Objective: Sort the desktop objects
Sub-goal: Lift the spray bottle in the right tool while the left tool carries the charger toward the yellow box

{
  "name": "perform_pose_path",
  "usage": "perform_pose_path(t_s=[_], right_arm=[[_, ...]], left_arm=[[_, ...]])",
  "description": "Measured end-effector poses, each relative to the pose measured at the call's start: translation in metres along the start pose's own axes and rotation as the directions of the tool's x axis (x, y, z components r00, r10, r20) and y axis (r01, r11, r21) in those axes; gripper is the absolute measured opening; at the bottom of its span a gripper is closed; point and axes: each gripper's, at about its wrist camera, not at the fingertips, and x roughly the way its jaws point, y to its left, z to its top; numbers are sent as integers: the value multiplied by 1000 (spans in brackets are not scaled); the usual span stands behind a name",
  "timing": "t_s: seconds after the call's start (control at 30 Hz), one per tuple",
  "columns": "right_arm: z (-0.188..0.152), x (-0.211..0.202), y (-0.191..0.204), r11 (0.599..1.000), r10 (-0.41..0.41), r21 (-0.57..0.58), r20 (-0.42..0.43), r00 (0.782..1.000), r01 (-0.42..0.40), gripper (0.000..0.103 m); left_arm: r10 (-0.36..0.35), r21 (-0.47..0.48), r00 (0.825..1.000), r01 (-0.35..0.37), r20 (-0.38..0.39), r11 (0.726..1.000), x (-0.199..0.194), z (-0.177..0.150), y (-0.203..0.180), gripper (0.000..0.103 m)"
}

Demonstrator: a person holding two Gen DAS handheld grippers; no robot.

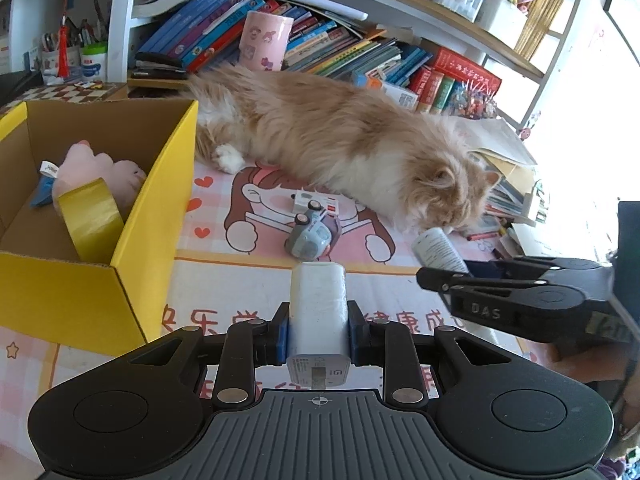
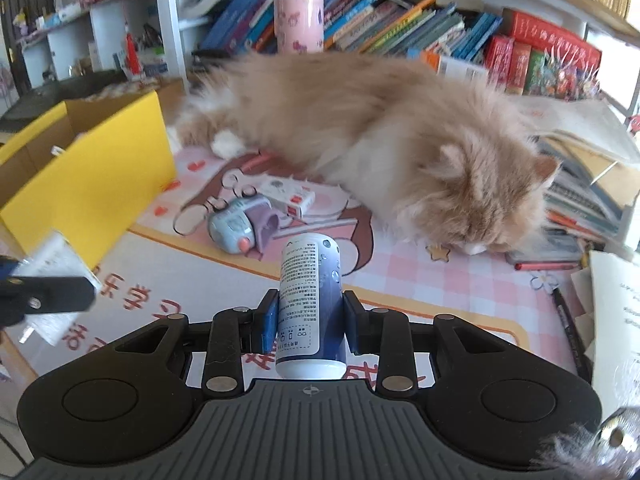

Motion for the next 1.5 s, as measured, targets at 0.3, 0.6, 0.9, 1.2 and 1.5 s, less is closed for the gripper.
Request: perform_pose_path(t_s=[0.3, 0.6, 0.9, 1.2, 1.5], right_arm=[[-8, -36, 24, 1000, -2, 5, 37, 999, 2, 30], [-20, -60, 59, 999, 25, 41, 37, 999, -26, 30], [-35, -75, 101, 999, 27, 47, 30, 999, -28, 30], [-50, -90, 146, 999, 32, 37, 23, 999, -33, 30], [-64, -102, 186, 999, 33, 37, 18, 999, -34, 30]], left_arm=[[-31, 10, 999, 31, 11, 999, -20, -10, 11, 25], [-71, 35, 997, 70, 10, 997, -41, -21, 27, 25], [-82, 48, 997, 82, 7, 995, -66, -37, 50, 25], [-71, 30, 997, 71, 2, 997, -98, -59, 81, 25], [-75, 49, 997, 75, 1, 996, -123, -73, 105, 25]])
